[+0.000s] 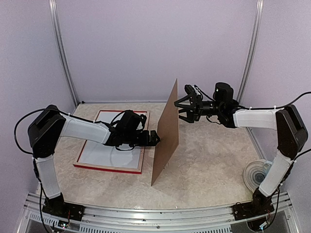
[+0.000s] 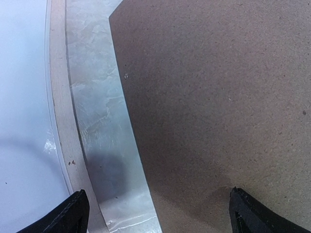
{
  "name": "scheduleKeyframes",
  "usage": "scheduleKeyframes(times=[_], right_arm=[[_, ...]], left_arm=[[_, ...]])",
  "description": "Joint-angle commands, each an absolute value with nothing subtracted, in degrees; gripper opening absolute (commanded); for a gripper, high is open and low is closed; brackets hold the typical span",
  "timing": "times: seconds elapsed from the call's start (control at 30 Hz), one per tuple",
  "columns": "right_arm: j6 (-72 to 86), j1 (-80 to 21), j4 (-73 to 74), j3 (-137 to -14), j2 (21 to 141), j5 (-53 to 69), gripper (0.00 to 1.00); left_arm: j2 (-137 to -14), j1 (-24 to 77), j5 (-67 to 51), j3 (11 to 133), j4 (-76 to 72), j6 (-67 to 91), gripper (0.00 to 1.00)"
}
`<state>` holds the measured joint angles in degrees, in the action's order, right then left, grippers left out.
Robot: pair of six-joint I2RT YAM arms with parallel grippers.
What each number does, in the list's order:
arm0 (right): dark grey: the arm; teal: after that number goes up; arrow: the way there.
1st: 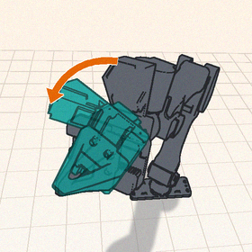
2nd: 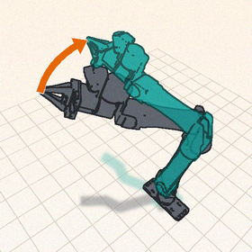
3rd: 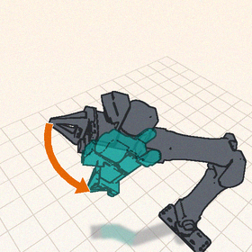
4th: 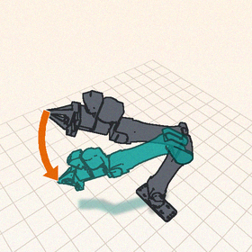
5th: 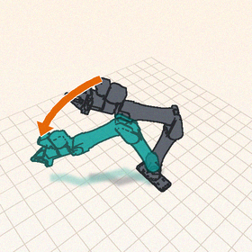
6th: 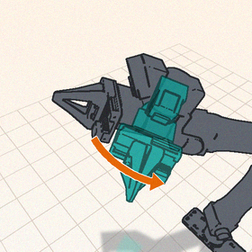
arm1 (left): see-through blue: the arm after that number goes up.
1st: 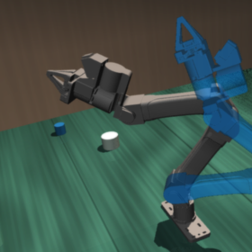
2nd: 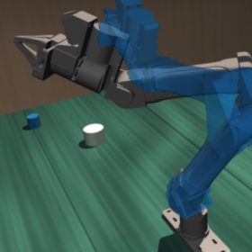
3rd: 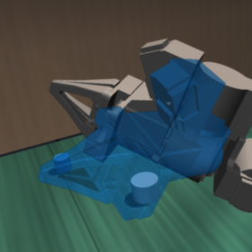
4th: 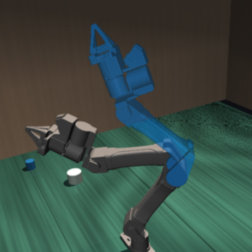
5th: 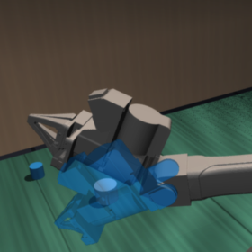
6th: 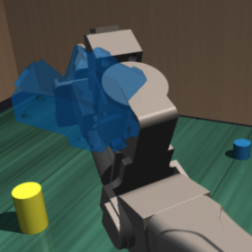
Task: Put the photo into the frame
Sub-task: Turn over the backboard at the center of the board.
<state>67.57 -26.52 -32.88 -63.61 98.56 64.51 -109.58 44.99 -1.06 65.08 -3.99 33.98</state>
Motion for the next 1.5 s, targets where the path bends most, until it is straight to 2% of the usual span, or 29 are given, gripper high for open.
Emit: scheduleKeyframes(times=[0.0,0.43,0.93,1.47], right_arm=[[69.61,-28.3,-37.25,-65.92,100.28,65.36,0.82],[71.89,-29.88,-40.89,-68.02,103.63,65.87,0.83],[75.41,-29.97,-46.94,-66.77,106.11,66.26,0.83],[76.46,-31.14,-48.44,-68.45,109.54,66.44,0.83]], left_arm=[[-106.47,45.53,-1.67,65.74,-3.35,32.78,0.99],[-103.16,43.68,-1.94,63.67,-3.93,33.68,0.99],[-97.03,41.04,-13.06,62.04,-11.95,39.44,0.99],[-89.67,40.52,-18.88,63.81,-16.61,45.1,0.99]])
